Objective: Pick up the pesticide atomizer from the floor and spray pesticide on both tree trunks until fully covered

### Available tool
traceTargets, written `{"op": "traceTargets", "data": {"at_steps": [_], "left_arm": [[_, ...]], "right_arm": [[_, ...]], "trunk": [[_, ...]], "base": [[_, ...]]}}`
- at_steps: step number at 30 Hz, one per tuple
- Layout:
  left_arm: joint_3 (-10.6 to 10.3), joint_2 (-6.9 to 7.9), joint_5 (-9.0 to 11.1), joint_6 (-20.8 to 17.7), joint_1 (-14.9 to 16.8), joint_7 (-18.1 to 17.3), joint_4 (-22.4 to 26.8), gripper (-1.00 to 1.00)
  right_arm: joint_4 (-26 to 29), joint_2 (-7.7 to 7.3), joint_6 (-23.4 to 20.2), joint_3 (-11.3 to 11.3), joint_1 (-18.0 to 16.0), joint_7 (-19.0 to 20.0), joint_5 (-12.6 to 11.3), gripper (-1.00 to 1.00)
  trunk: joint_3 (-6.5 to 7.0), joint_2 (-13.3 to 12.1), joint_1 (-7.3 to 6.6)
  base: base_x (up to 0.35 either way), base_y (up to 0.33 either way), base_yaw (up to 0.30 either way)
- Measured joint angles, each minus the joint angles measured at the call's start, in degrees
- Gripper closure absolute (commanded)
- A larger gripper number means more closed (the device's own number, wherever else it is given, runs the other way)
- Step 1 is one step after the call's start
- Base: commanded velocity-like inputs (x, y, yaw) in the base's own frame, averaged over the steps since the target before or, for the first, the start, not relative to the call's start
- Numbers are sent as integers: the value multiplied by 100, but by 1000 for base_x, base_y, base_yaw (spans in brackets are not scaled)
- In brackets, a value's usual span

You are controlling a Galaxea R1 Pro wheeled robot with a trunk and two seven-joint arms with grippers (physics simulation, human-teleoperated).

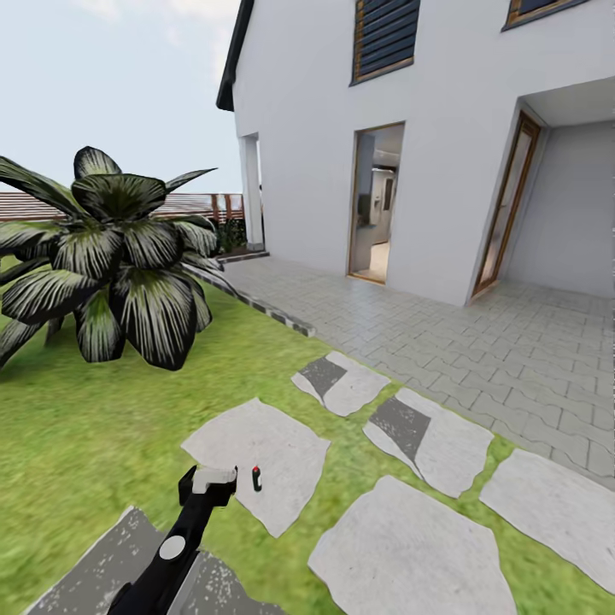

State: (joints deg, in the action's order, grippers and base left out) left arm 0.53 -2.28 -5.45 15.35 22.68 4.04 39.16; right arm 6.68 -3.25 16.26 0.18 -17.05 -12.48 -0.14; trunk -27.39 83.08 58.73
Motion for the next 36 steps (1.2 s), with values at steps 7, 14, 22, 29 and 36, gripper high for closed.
{"op": "traceTargets", "data": {"at_steps": [7,14,22,29,36], "left_arm": [[0,0,0,1,0,-4,-16,-100],[0,0,0,3,0,-8,-37,-100],[0,0,0,22,0,-9,-39,-100],[-1,0,1,28,0,-9,-40,-100],[-1,-8,-1,36,0,-4,-33,-100]], "right_arm": [[0,0,0,0,0,0,1,-100],[0,0,0,0,0,0,-1,-100],[0,0,0,0,0,0,2,-100],[0,0,0,0,0,0,0,-100],[0,0,0,-3,0,0,2,-100]], "trunk": [[3,0,0],[4,0,0],[4,0,0],[4,0,0],[4,-1,3]], "base": [[350,-73,-16],[350,-10,-2],[350,43,0],[350,70,0],[323,26,0]]}}
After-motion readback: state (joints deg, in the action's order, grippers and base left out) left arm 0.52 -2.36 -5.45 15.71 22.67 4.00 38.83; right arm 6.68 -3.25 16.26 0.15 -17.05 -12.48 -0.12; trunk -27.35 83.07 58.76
